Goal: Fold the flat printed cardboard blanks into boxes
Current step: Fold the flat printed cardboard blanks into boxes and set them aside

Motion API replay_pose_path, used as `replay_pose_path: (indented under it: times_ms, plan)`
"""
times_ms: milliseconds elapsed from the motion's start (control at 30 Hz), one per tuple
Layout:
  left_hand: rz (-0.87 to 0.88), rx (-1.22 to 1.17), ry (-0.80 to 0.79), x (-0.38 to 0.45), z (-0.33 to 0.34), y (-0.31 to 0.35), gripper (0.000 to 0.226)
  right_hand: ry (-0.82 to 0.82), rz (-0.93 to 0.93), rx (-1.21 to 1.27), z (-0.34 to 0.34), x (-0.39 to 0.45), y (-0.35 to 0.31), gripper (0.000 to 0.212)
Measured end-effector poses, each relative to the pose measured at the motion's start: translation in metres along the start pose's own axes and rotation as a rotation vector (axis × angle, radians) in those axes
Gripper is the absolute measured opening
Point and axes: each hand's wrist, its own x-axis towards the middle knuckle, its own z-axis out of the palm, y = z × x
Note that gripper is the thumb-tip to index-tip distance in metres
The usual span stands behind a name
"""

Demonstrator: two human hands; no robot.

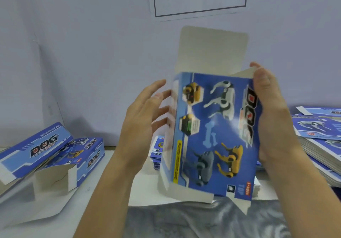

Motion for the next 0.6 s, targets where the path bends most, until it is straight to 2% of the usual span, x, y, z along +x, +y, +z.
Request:
replay_pose_path:
  times_ms: [100,200,267,333,400,500,600]
  plan:
    - [0.014,0.040,-0.068,0.001,-0.005,0.000,0.032,0.072,0.031,0.139,-0.004,-0.001,-0.013,0.036]
    - [-0.013,0.040,-0.083,0.001,-0.010,0.003,0.027,0.042,0.110,0.133,-0.010,-0.004,-0.025,0.057]
    - [-0.051,0.008,-0.096,0.002,-0.019,0.002,0.029,0.048,0.140,0.020,-0.016,-0.005,-0.031,0.067]
    - [-0.137,-0.040,-0.093,0.002,-0.024,0.001,0.035,-0.058,0.217,-0.089,-0.021,-0.008,-0.034,0.067]
    - [-0.228,-0.080,-0.047,0.002,-0.023,-0.004,0.037,-0.220,0.325,-0.055,-0.017,-0.010,-0.029,0.063]
    - [-0.233,0.019,-0.001,0.002,-0.022,-0.018,0.013,-0.384,0.481,-0.043,-0.001,-0.015,-0.020,0.061]
    - [-0.274,0.037,-0.012,-0.001,-0.025,-0.025,0.013,-0.438,0.605,-0.019,-0.005,-0.016,-0.013,0.069]
